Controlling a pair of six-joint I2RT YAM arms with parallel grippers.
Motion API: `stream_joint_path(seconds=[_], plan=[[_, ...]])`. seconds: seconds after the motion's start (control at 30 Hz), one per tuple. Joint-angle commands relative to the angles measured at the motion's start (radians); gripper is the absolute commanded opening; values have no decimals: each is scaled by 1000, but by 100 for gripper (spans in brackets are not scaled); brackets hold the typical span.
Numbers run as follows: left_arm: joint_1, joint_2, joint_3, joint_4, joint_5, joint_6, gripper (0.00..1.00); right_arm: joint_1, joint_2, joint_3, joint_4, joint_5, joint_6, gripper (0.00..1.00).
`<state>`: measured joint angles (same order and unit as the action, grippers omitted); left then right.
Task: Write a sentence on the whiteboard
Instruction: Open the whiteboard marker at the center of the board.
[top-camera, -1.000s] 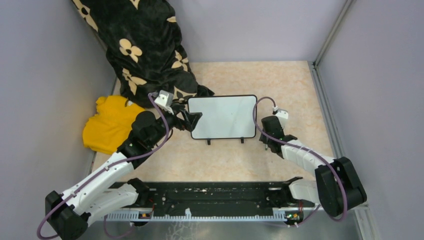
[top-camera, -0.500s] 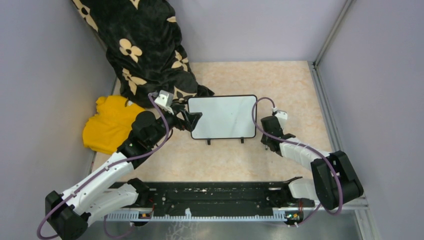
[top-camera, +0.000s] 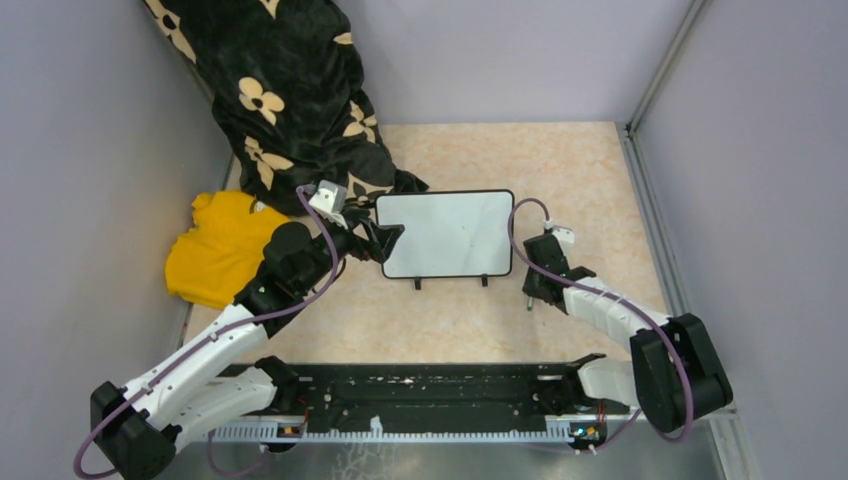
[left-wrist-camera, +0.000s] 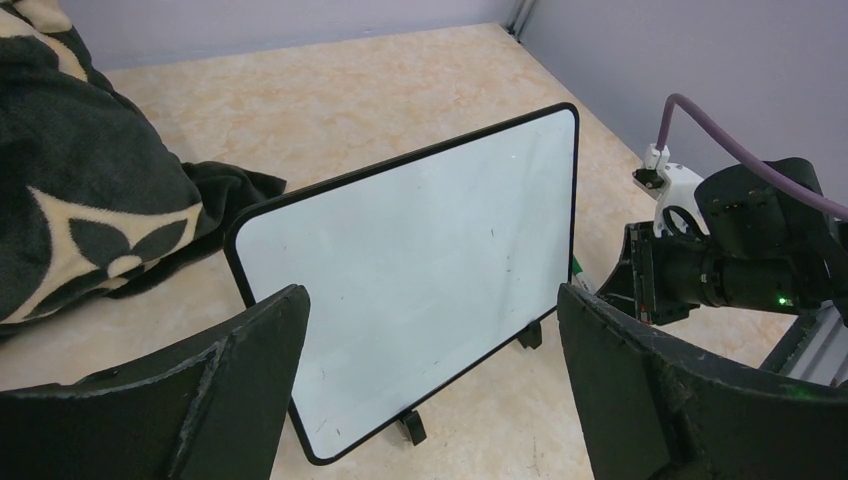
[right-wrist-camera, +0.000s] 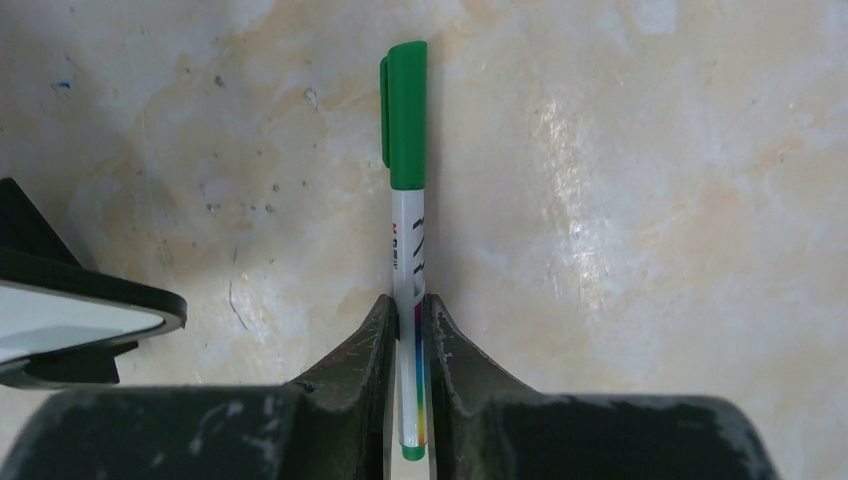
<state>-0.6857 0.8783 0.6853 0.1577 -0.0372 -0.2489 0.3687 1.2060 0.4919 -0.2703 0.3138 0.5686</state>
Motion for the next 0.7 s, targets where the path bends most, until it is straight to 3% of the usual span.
stream_joint_path(seconds=[0.0, 0.13, 0.23, 0.67], plan=[[-4, -12, 6, 17, -6, 11, 99, -7, -35, 31, -74, -53, -3, 11], [-3, -10, 7, 17, -3, 10, 99, -7, -42, 40, -99, -58, -10, 28], [-4, -10, 7, 15, -1, 8, 99, -6, -25, 64, -114, -52, -21, 34], [-5, -15, 8, 13, 3, 2, 99, -7, 60, 103, -133, -55, -44, 24]])
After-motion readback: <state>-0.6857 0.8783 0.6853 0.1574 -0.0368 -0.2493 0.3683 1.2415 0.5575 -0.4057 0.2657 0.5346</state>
